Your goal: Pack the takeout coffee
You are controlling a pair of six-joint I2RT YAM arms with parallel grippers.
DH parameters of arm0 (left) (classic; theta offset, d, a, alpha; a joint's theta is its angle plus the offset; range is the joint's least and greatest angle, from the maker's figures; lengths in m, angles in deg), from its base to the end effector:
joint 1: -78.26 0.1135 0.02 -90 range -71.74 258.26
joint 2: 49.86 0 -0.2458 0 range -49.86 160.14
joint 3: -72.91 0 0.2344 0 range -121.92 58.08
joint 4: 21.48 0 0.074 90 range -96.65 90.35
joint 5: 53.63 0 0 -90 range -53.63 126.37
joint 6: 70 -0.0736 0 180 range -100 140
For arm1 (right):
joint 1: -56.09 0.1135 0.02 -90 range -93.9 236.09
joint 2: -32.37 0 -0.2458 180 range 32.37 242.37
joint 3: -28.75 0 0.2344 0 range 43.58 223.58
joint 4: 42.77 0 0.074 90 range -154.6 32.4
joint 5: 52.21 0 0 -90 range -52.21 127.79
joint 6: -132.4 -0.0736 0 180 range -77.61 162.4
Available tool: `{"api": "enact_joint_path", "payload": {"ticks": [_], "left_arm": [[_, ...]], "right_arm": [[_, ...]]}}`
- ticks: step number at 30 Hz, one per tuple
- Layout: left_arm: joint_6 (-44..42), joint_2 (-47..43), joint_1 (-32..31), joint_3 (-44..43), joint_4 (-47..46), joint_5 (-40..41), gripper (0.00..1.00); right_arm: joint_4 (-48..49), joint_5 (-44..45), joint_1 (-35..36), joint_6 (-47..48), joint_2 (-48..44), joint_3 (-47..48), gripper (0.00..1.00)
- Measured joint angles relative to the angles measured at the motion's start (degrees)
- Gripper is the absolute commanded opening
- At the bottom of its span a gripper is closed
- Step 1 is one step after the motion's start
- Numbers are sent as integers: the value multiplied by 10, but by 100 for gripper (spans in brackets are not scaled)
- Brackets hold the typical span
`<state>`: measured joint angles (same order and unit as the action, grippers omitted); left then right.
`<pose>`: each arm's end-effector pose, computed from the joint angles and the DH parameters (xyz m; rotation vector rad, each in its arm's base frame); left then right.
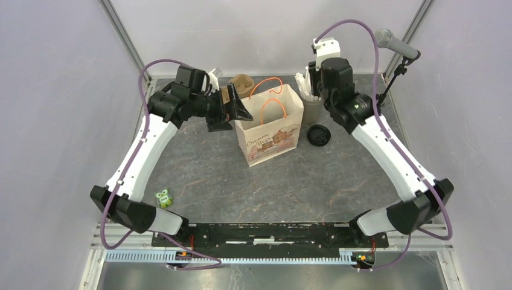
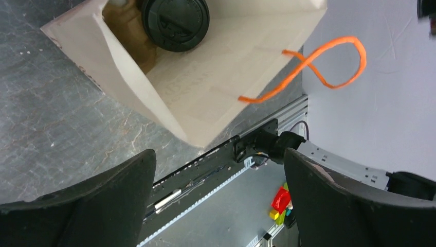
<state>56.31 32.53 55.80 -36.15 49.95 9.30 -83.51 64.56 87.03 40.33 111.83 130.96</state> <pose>0.2607 -0.1440 0.3641 -0.0521 2.4942 -1.0282 0.2950 0.1382 0.4026 -0.1492 1.8443 -0.0396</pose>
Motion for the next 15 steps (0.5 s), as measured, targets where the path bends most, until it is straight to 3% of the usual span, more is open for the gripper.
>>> {"api": "enact_joint_path", "payload": {"ticks": [10, 15], "left_arm": [[-42, -105, 0, 6, 63, 16, 100], [-66, -141, 0, 26, 106, 41, 100]], "right_arm": [[-41, -28, -84, 52, 146, 116, 41], [-48, -30, -91, 62, 162, 105, 38]]}}
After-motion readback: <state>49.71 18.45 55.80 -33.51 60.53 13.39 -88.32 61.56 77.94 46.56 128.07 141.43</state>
